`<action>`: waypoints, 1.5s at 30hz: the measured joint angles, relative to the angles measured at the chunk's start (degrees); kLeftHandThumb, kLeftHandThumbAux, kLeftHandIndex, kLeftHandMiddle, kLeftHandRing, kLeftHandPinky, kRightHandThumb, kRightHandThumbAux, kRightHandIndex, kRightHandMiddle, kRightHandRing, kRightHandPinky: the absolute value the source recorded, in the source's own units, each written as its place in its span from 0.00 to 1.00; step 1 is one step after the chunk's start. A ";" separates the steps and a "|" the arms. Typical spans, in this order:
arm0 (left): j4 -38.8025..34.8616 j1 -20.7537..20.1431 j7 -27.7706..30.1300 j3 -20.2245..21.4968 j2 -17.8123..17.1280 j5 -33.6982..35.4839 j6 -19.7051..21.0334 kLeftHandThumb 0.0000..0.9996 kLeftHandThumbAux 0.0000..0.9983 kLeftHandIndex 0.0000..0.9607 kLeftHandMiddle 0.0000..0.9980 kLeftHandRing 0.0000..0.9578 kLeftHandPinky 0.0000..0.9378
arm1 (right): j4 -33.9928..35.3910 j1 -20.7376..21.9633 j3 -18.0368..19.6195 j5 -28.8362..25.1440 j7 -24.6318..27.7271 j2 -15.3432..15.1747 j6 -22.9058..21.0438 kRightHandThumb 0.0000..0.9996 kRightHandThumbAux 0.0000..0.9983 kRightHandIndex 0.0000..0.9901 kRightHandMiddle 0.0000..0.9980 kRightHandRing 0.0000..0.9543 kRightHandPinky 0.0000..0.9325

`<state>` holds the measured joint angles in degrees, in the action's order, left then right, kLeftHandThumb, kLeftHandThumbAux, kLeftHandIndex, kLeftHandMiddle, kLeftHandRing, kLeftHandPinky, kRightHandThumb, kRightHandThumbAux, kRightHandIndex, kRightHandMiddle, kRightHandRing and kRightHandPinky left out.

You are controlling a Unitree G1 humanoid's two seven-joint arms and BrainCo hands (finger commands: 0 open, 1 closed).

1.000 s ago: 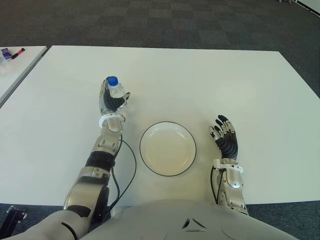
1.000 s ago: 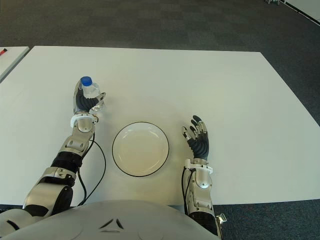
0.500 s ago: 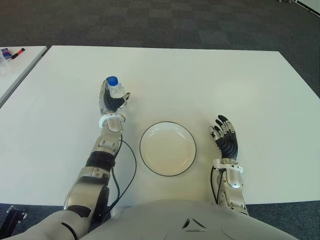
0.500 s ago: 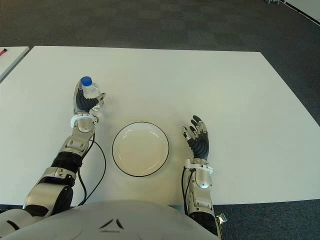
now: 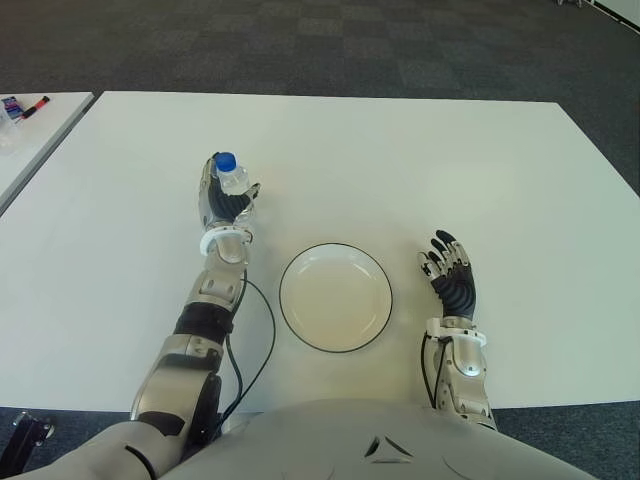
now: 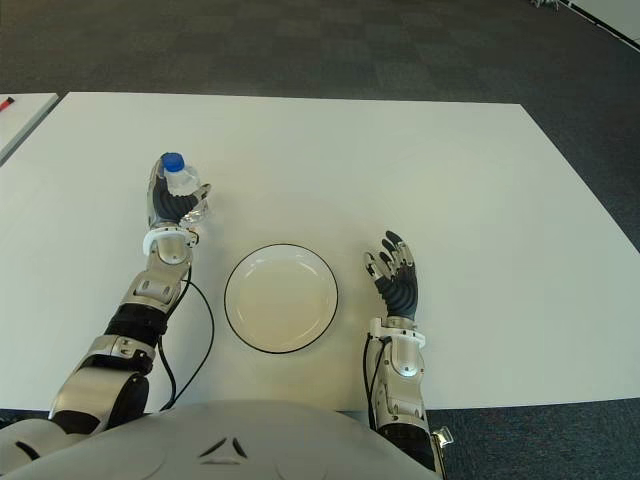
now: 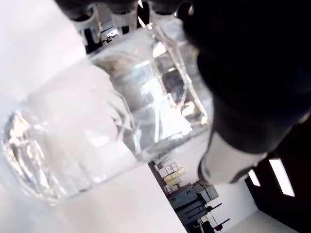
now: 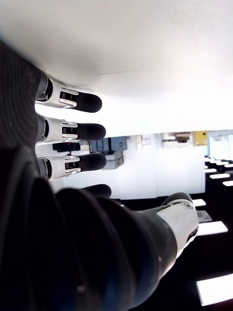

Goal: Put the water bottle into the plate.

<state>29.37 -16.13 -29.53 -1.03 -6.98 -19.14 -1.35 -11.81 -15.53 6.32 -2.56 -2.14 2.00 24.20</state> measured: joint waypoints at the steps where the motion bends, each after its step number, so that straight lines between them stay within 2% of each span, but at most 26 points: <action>1: -0.02 0.00 0.00 0.01 0.00 0.00 0.01 0.22 0.81 0.02 0.05 0.08 0.15 | 0.00 0.00 0.00 0.00 0.00 -0.01 0.00 0.47 0.80 0.16 0.14 0.13 0.17; 4: -0.02 0.02 0.00 0.03 0.00 0.01 0.00 0.24 0.80 0.02 0.05 0.08 0.16 | 0.00 0.01 0.01 -0.01 0.00 -0.01 -0.01 0.47 0.80 0.16 0.14 0.13 0.17; 7: 0.00 0.05 -0.05 0.02 0.00 -0.02 -0.13 0.31 0.78 0.03 0.07 0.10 0.20 | 0.00 0.00 0.01 -0.01 0.01 -0.02 -0.01 0.46 0.80 0.15 0.14 0.13 0.17; 13: 0.60 0.16 -1.20 -0.07 -0.11 -0.76 -1.58 0.54 0.72 0.07 0.14 0.18 0.30 | 0.00 0.01 0.00 -0.01 0.04 -0.04 -0.01 0.45 0.81 0.15 0.14 0.13 0.17; 21: 1.38 0.06 -1.45 -0.05 -1.00 -1.45 -2.20 0.66 0.67 0.11 0.22 0.27 0.36 | 0.00 0.01 0.02 -0.09 0.23 -0.06 -0.05 0.45 0.80 0.15 0.14 0.13 0.17; 33: 2.66 -0.19 -2.62 -0.14 -1.45 -2.62 -2.68 0.73 0.60 0.15 0.30 0.34 0.39 | 0.03 0.05 0.19 -0.40 0.46 -0.06 -0.28 0.45 0.83 0.15 0.14 0.13 0.17; 45: 4.02 -0.37 -3.79 -0.24 -1.73 -3.57 -3.62 0.78 0.57 0.17 0.32 0.36 0.41 | 0.03 0.06 0.21 -0.41 0.61 -0.17 -0.28 0.43 0.81 0.14 0.14 0.13 0.17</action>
<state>33.40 -16.50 -33.33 -1.27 -8.72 -22.71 -4.97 -11.78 -15.47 6.54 -2.97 -1.52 1.83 23.92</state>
